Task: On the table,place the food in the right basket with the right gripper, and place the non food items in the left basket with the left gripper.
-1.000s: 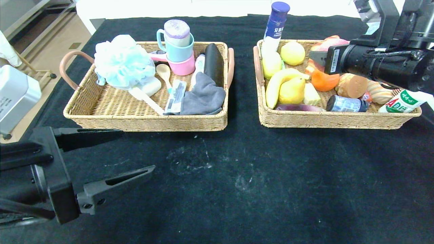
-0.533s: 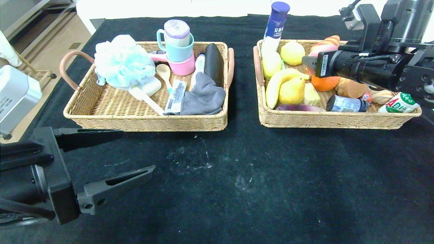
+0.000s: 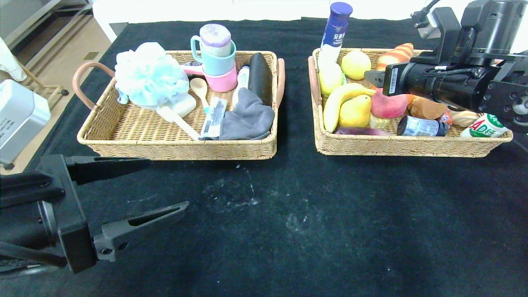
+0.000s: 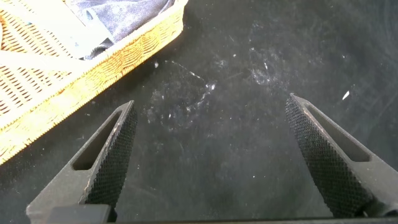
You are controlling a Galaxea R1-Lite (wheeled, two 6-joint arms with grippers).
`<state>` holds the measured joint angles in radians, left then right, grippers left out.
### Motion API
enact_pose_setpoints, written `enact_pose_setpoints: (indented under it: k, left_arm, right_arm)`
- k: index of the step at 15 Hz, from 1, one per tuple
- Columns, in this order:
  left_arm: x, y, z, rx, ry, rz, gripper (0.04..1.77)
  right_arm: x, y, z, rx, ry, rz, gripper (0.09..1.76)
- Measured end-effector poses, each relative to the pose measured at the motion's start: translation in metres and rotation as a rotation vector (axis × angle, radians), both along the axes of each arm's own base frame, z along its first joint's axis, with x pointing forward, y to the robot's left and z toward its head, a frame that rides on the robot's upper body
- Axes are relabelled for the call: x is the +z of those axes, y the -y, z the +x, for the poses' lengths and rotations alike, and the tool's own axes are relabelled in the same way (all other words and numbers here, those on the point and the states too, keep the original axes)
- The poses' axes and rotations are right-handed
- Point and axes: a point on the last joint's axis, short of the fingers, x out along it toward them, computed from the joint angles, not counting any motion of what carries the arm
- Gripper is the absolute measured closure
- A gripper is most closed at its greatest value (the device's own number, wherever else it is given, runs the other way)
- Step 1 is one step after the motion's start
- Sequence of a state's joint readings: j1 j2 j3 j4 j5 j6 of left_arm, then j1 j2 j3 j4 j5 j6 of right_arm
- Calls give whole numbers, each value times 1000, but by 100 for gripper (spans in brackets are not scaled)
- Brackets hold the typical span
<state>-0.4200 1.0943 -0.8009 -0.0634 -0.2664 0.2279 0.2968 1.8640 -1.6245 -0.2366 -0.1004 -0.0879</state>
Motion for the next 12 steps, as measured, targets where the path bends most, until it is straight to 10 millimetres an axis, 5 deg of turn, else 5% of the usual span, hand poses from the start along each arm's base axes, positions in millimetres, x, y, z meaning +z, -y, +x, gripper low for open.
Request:
enact_pose_setpoints:
  k: [7,12]
  left_arm:
    - [0,0,0,0,2,-2,9]
    - [2,-1,-1,1,8,-7,9]
  right_arm:
    - [0,4,-6,6,-6,-4,22]
    - [6,10,-40,37,-27,-14,18]
